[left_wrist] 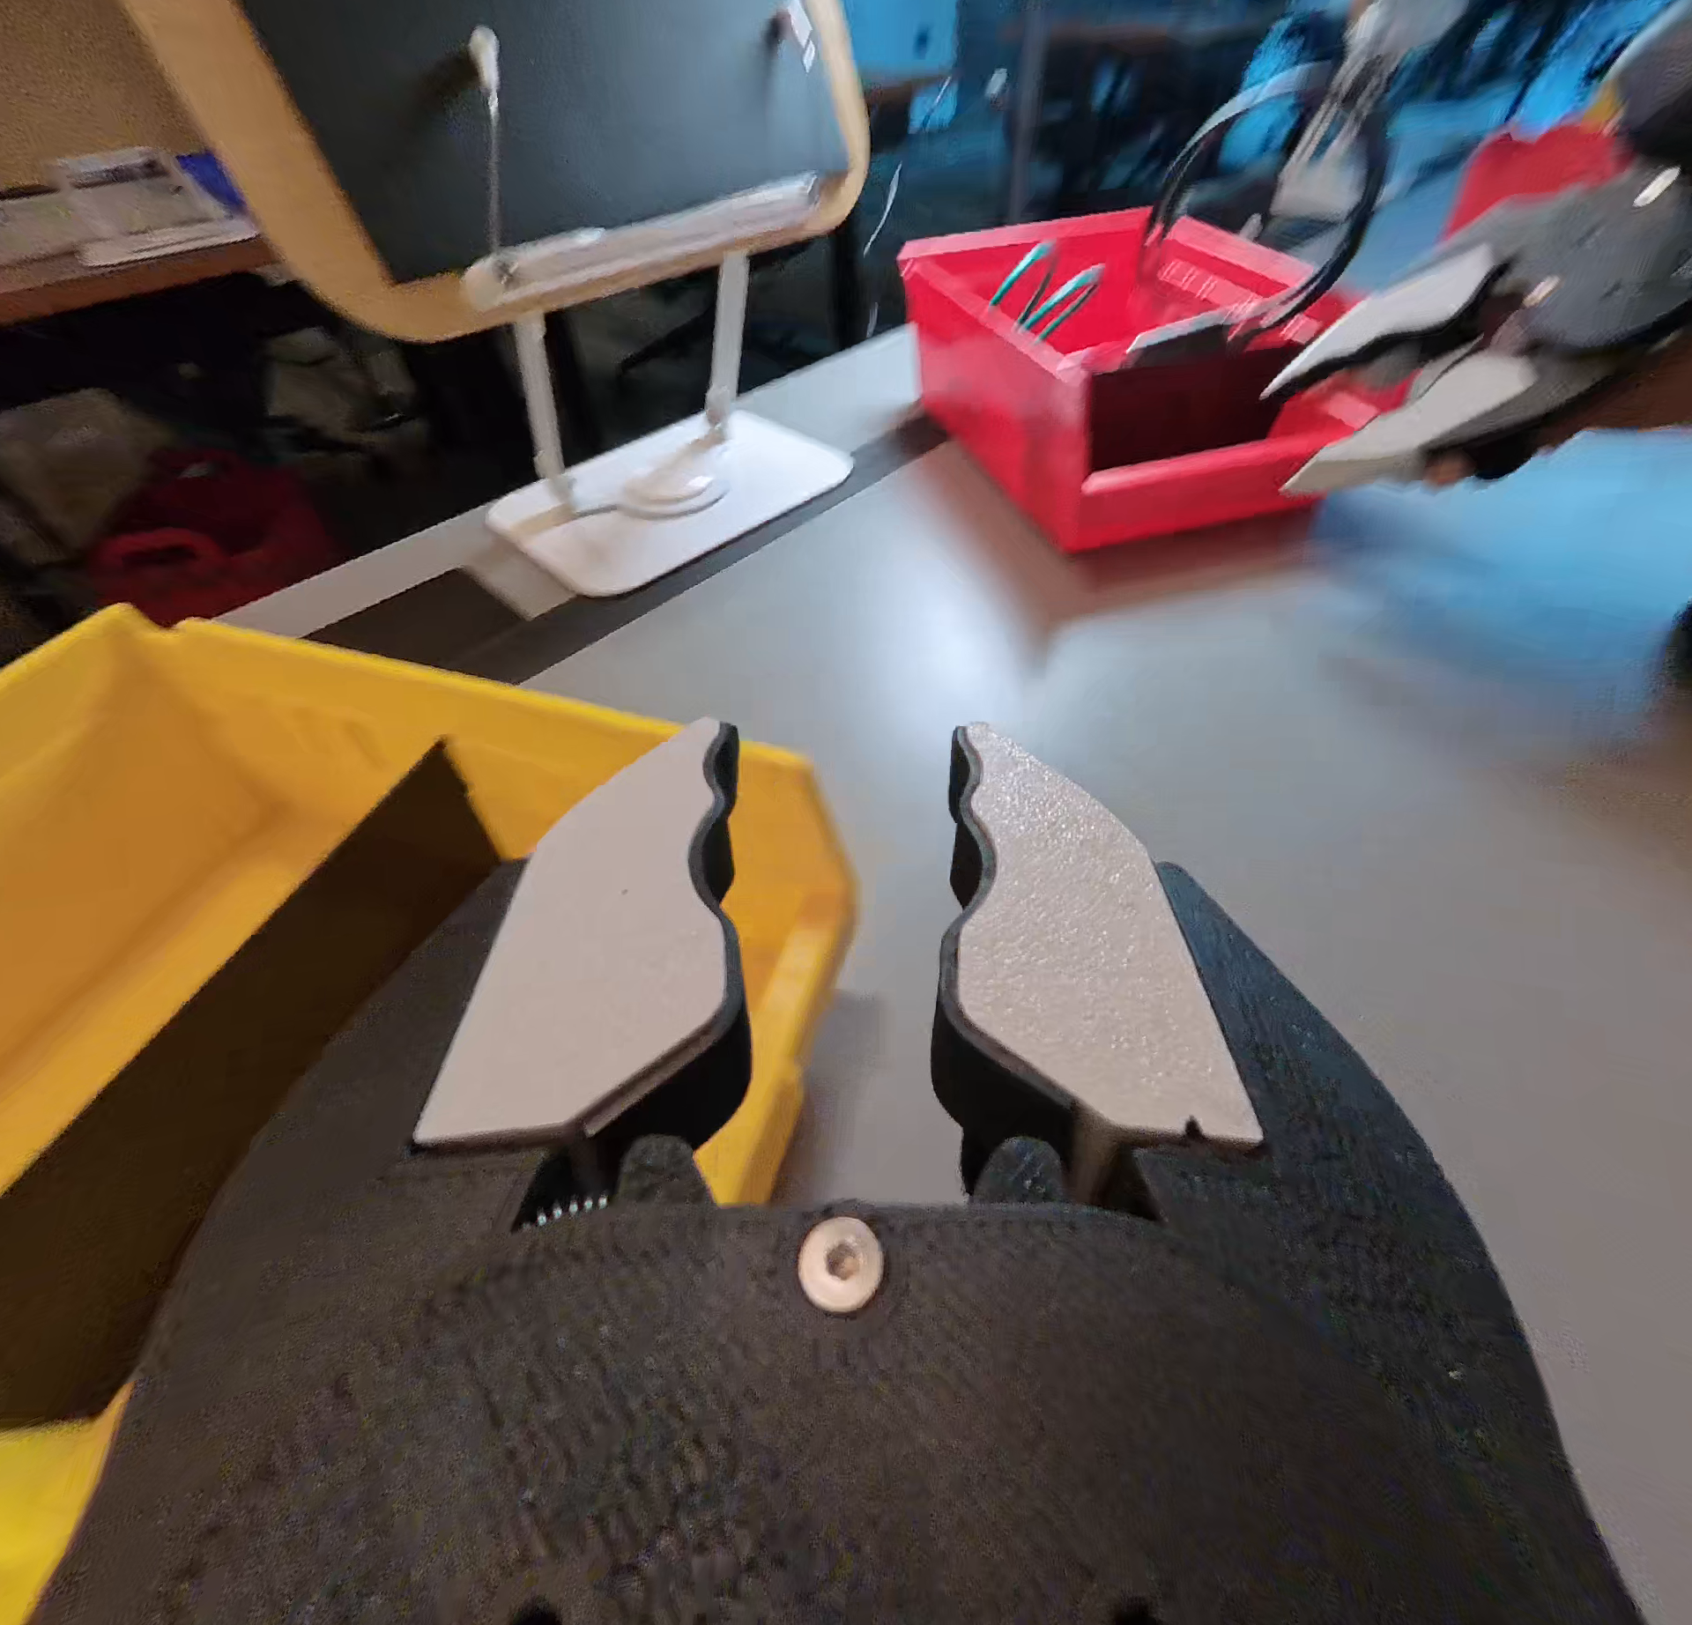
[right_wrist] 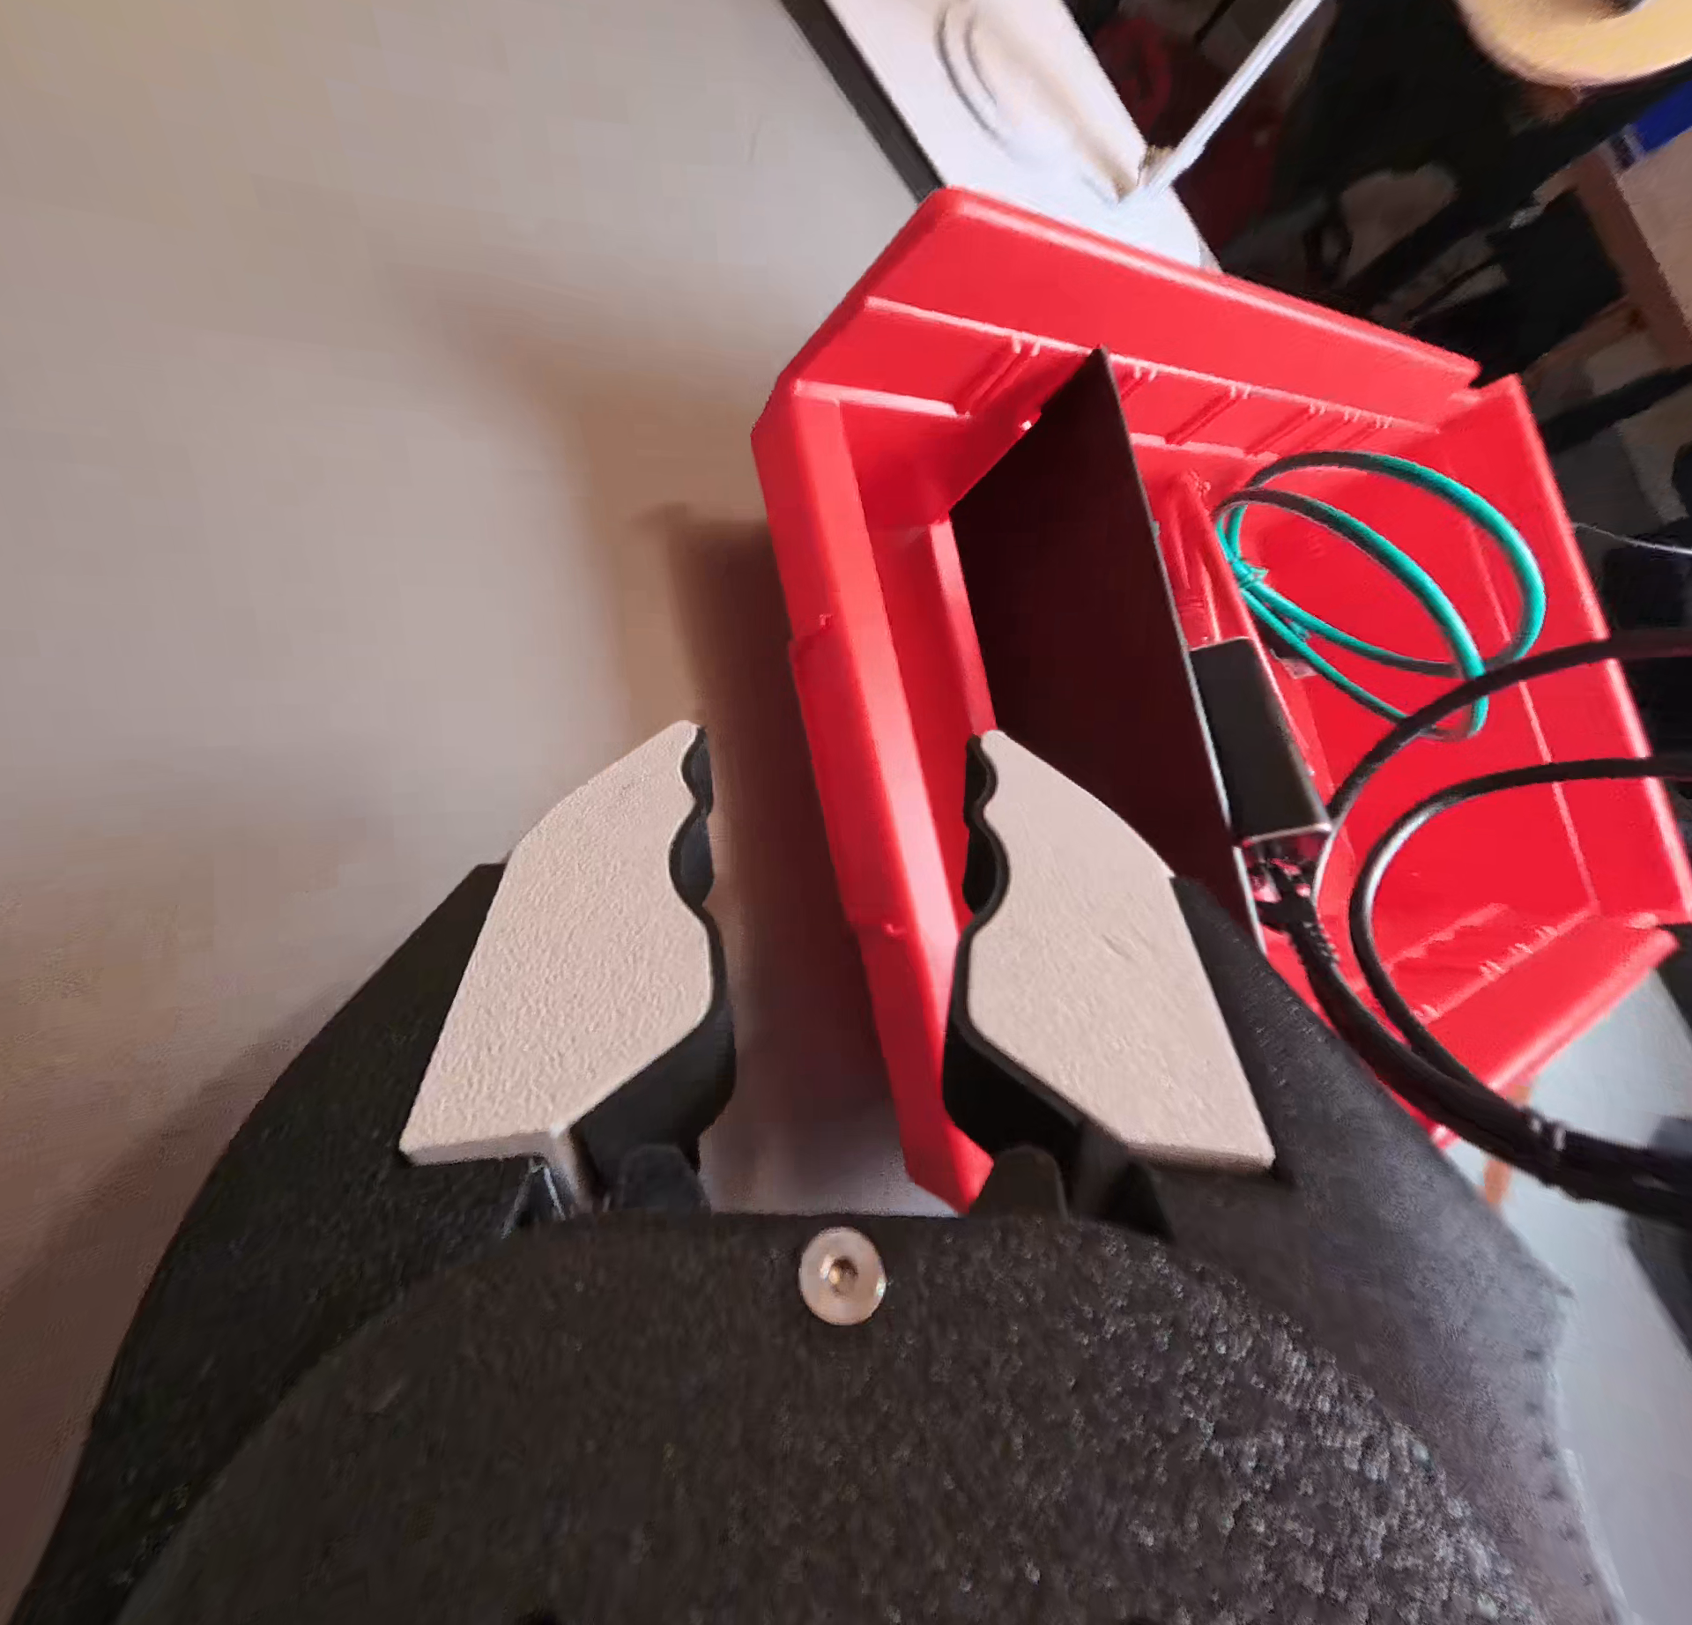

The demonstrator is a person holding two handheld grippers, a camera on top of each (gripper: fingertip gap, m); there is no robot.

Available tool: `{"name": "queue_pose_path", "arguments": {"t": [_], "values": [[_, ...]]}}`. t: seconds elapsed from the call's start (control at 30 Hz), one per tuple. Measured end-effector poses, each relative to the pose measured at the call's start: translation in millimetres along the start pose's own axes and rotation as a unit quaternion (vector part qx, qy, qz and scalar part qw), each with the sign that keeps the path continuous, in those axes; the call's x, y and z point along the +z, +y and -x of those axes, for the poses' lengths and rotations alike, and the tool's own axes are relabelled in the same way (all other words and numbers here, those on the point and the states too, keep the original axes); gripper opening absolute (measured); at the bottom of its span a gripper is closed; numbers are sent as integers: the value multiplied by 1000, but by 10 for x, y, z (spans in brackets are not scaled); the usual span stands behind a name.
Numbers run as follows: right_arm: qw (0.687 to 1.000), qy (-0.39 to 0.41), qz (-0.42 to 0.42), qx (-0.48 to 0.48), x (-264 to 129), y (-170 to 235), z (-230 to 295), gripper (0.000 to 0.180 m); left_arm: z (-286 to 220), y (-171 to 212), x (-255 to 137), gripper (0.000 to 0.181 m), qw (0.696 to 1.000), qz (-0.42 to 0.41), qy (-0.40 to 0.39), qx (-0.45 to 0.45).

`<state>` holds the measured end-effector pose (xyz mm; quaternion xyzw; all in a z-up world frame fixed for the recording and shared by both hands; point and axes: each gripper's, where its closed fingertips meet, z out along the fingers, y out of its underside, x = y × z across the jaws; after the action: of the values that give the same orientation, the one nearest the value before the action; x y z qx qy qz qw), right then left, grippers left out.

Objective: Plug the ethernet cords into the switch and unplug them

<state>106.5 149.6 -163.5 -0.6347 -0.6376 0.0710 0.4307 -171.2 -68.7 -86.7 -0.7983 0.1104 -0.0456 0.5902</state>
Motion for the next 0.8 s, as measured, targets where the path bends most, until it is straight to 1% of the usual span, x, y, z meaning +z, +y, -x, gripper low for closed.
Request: {"name": "queue_pose_path", "arguments": {"t": [0.07,0.2,0.23,0.27,0.33,0.43,0.53,0.67,0.73,0.8], "values": [[999,21,34,-37,118,2,-45,54,116,198,-18,51,997,69,-21,31],[993,-32,104,-38,394,87,29,56,320,642,-72,65,974,199,-42,101],[992,-38,112,-37,454,105,45,54,357,742,-79,67,968,221,-41,113],[992,-38,116,-41,497,119,55,46,387,839,-85,68,962,241,-38,121],[991,-2,120,-65,501,125,-23,31,419,1041,-104,69,948,285,-31,136],[989,-6,125,-76,407,178,39,31,460,1284,-126,69,922,344,-34,172],[987,-22,123,-103,224,262,159,31,479,1357,-63,62,910,354,-47,211],[983,-42,113,-141,-106,403,391,31,363,1414,41,41,910,344,-21,231],[982,-42,107,-149,-278,483,493,32,356,1394,76,31,910,335,-30,244],[983,-35,97,-153,-453,545,575,33,308,1381,97,31,910,331,-29,249]]}}
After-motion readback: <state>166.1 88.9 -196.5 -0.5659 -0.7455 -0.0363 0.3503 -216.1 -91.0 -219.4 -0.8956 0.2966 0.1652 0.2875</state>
